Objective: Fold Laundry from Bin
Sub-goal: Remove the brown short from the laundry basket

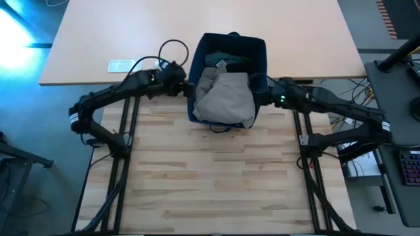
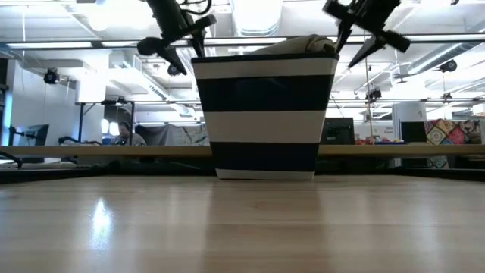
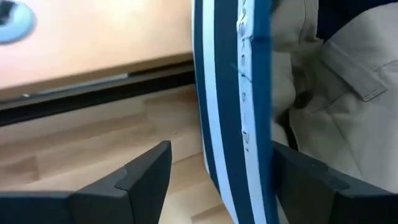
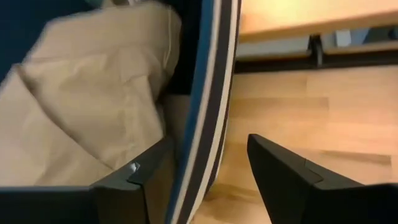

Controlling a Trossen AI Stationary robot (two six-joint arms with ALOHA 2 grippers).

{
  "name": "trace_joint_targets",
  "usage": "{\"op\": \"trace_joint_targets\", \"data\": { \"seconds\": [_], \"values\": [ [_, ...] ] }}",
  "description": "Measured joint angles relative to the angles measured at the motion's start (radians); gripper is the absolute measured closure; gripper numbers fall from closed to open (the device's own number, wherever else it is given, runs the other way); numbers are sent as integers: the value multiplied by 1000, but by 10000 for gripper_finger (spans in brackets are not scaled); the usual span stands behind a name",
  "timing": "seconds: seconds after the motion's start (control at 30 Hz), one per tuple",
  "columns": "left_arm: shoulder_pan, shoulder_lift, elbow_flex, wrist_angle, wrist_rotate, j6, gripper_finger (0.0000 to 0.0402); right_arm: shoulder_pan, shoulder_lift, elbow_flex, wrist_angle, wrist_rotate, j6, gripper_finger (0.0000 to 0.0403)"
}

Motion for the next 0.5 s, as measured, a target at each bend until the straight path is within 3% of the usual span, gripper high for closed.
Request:
{"op": "trace_joint_targets", "data": {
  "seconds": [0.1,0.27,0.37,0.5],
  "values": [
    [2,27,-11,32,5,4,166,-34,35,0,29,-59,-3,213],
    [1,73,-10,84,-2,44,197,-57,103,1,38,-66,-51,241],
    [-7,96,-11,98,-43,52,258,-58,138,1,87,-67,-153,292],
    [-11,83,-11,149,-41,84,371,-38,183,46,150,-54,-242,377]
  ]
}}
